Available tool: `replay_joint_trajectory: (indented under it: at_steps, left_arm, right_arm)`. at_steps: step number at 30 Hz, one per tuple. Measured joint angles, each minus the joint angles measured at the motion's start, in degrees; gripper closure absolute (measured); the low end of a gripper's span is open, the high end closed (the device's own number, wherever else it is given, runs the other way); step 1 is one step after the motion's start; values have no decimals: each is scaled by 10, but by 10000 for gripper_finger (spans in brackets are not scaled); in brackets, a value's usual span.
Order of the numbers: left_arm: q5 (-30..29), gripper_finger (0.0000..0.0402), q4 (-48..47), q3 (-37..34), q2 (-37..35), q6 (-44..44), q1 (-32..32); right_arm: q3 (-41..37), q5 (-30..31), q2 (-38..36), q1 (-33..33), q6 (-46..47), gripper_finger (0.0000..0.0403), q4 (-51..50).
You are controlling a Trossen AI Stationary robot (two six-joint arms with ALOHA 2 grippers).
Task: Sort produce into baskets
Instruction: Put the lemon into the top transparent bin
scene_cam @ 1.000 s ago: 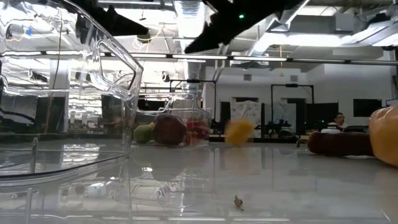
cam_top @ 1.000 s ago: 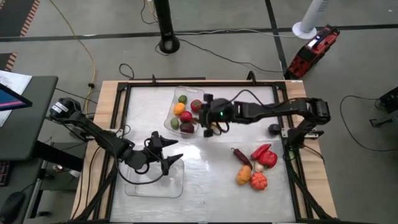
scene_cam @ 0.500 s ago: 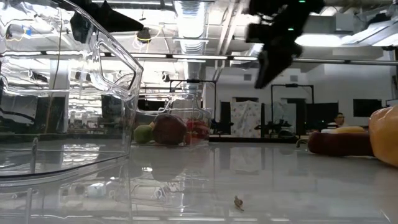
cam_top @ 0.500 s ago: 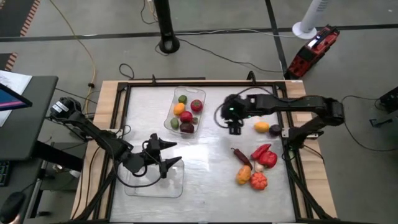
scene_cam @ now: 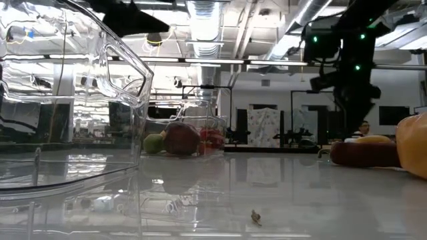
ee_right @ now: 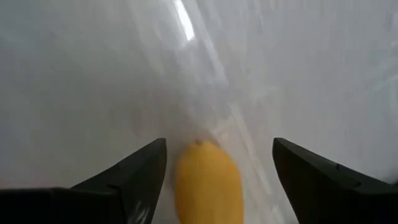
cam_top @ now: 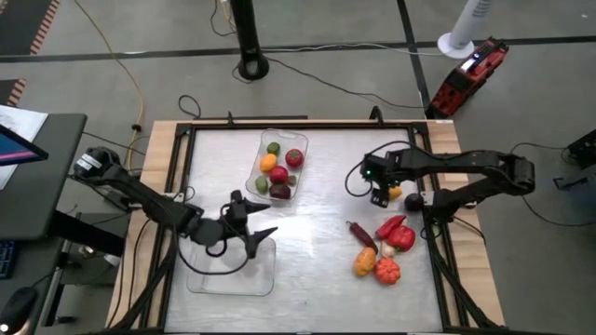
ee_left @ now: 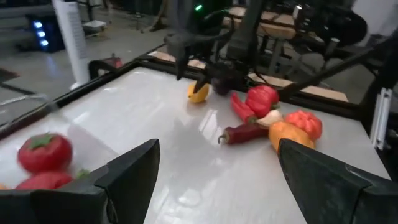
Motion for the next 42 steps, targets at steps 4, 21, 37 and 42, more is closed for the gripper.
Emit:
replay_joint_trajectory:
  at_steps: [4,21,37,42]
  left_arm:
    - [72,88,-5,22,0,39,34]
    - [158,88,-104,92,-5,140,74]
    - [151,88,-141,92,-15,155,80]
    - [149,88,-149,91,-19,148,80]
  right_arm:
    - [2,-8,-1,-2,22,82,-7]
    - [68,-30,1,-8,25,87,-12]
    - [129,-29,186,-6,29,87,-178]
    - [128,-27,196,-15,31,87,-194]
